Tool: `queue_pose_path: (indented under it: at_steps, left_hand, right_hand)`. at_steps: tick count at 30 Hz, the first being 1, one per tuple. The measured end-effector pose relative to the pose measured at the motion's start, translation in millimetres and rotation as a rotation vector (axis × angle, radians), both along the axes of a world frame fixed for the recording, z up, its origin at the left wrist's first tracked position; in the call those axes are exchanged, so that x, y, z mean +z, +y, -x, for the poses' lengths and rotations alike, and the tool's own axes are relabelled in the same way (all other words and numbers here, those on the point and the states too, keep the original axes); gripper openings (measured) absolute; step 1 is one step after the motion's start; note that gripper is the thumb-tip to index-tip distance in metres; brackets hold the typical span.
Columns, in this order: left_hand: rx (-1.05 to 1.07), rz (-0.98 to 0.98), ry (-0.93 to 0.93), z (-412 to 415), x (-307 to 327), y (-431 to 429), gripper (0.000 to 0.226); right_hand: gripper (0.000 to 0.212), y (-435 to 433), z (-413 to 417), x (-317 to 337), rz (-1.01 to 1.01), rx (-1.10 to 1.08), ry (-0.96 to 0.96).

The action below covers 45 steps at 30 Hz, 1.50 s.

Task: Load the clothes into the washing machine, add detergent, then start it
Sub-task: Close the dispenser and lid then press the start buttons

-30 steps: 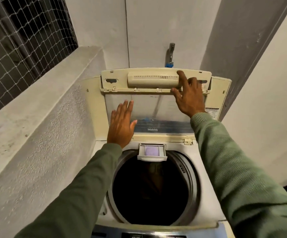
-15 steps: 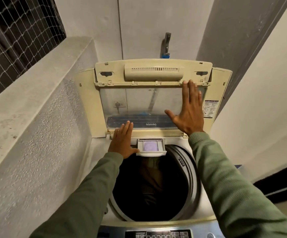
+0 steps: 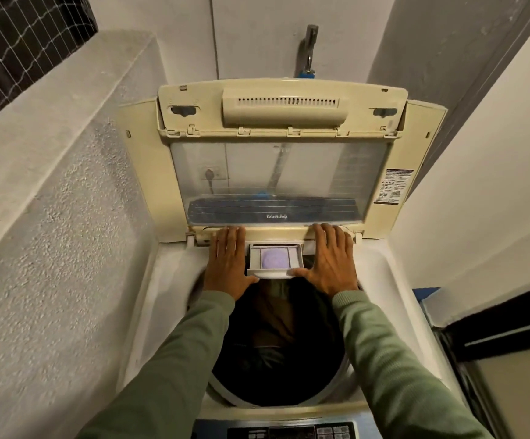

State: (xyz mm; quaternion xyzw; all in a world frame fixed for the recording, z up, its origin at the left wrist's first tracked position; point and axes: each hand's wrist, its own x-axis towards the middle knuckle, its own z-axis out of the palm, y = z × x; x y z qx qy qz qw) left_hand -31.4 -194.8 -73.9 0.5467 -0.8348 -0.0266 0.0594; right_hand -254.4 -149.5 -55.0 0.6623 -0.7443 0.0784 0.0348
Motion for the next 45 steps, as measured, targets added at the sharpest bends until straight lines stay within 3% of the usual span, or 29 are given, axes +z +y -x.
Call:
queue_pose_path:
  at_steps: [10, 17, 27, 35, 45]
  left_hand:
    - [-0.029, 0.161, -0.072, 3, -11, -14, 0.119]
    - [0.005, 0.214, -0.066, 11, -4, -21, 0.098]
    - [0.018, 0.339, -0.046, 13, -11, -31, 0.081]
    - [0.007, 0.469, 0.009, 10, -23, -41, 0.076]
    - [0.0, 0.49, 0.027, 10, -26, -46, 0.079]
  right_hand:
    - [0.12, -14, -1, -17, 0.07, 0.014, 0.13]
    - [0.089, -30, 4, -8, 0.153, 0.022, 0.092]
    - [0.076, -36, 3, -14, 0.185, -0.02, 0.07]
    - [0.075, -42, 7, -25, 0.217, -0.028, 0.096]
    - [0.072, -46, 11, -30, 0.282, -0.003, 0.155]
